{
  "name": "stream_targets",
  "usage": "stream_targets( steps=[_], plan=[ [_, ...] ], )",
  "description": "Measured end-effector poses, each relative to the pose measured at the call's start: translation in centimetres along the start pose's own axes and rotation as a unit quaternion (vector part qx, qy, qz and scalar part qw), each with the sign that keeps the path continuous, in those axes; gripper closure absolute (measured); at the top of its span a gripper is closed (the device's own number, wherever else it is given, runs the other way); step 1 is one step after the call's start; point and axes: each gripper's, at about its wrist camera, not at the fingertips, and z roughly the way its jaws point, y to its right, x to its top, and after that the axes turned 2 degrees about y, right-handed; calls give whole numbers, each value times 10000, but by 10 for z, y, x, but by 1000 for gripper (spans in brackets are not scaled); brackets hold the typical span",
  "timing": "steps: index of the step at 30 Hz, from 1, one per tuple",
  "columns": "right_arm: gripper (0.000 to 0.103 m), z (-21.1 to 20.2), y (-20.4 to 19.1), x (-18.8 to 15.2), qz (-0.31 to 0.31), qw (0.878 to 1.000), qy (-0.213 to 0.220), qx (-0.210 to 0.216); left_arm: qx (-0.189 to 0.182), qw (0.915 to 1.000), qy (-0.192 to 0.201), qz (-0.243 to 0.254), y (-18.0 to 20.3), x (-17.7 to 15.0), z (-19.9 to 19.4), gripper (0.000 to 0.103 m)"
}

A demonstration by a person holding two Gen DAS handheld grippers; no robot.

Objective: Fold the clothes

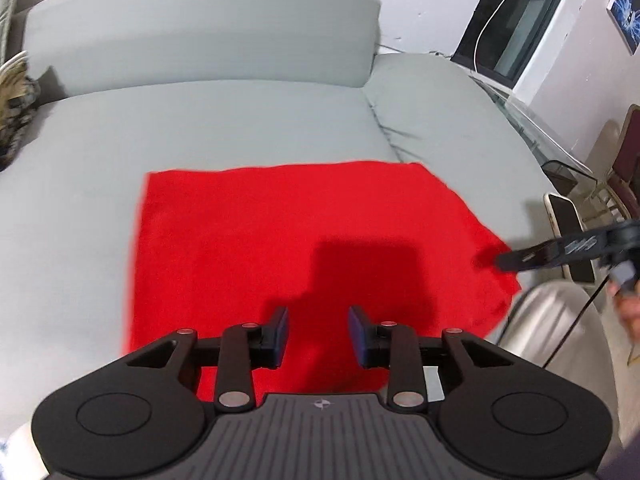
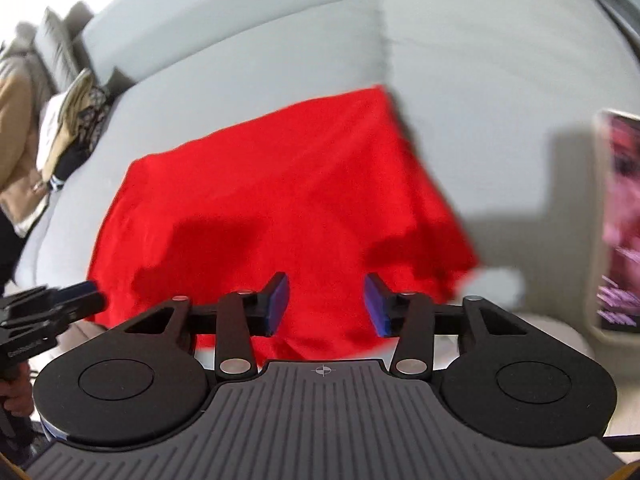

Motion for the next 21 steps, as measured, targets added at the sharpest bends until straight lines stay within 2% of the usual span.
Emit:
stream_targets(
  steps=[1,3,5,6,7,9,11,13,15,18,20,21],
  plan=[
    [60,12,-8,-1,-222,9996,-53,-193,119,9999,-104,29,2,-6,4,77],
    [59,33,-11,-13,-534,9949,-435,-739,408,9982,-434,43,1,-23,8,93],
    [62,29,2,-26,-181,9959,-590,-661,696,9946,-763,58,0,-40,11,93],
    [69,24,7,-30,-102,9955,-692,-640,727,9928,-950,-6,-4,-47,8,93],
    [83,17,10,-33,-66,9951,-755,-628,713,9910,-1129,-127,-9,-53,4,93],
    [81,3,16,-37,13,9954,-766,-569,691,9879,-1344,-334,-19,-65,-5,92],
    [60,-15,18,-33,149,9979,-478,-419,652,9887,-1262,-473,-26,-68,-18,90],
    [58,-31,17,-27,194,9988,-160,-412,529,9909,-1037,-683,-31,-62,-33,80],
    [58,-42,14,-19,306,9991,-20,-287,386,9923,-785,-873,-36,-49,-48,78],
    [57,-64,14,-3,541,9982,237,45,407,9925,-339,-1098,-49,-19,-69,71],
    [49,-73,8,7,585,9970,470,210,394,9900,-108,-1349,-57,3,-74,71],
    [41,-77,5,13,571,9963,582,275,356,9888,-1,-1451,-62,11,-75,70]
  ],
)
